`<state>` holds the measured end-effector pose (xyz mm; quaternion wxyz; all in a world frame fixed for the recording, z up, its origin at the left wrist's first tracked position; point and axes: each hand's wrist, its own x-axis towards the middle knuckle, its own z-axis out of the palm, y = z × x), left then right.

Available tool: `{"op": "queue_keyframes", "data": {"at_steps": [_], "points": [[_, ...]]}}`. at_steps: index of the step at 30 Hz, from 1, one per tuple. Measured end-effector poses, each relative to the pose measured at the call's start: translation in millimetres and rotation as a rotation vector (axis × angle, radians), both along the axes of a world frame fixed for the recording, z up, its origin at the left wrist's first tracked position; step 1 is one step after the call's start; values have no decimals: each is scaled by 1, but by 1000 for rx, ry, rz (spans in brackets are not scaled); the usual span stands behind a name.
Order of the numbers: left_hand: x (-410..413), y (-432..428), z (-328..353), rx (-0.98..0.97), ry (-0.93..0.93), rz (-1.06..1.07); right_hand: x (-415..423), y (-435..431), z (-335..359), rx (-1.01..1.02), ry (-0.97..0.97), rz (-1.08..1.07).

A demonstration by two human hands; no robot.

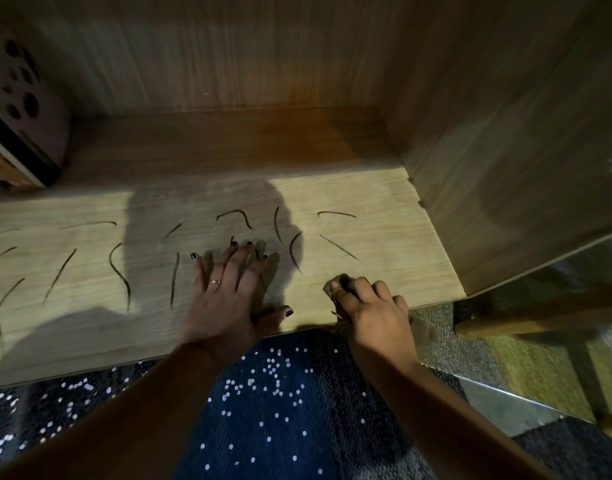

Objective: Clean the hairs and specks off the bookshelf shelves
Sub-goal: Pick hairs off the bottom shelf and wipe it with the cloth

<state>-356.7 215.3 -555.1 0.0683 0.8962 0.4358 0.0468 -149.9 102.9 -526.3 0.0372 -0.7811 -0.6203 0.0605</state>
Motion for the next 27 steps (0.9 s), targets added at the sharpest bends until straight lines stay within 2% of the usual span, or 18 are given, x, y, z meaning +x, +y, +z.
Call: {"op": "queue_keyframes", "data": {"at_steps": [6, 12, 17, 27], "points": [[0, 0, 0, 13, 12, -5, -7, 39, 2, -8, 9, 43], [1, 0, 0, -4, 17, -10, 2, -2, 2, -29, 34, 32], [0, 0, 0, -23, 19, 1, 8, -20, -1, -16, -35, 28], [1, -1, 0, 8, -20, 3, -4, 46, 6, 0, 24, 18]]}}
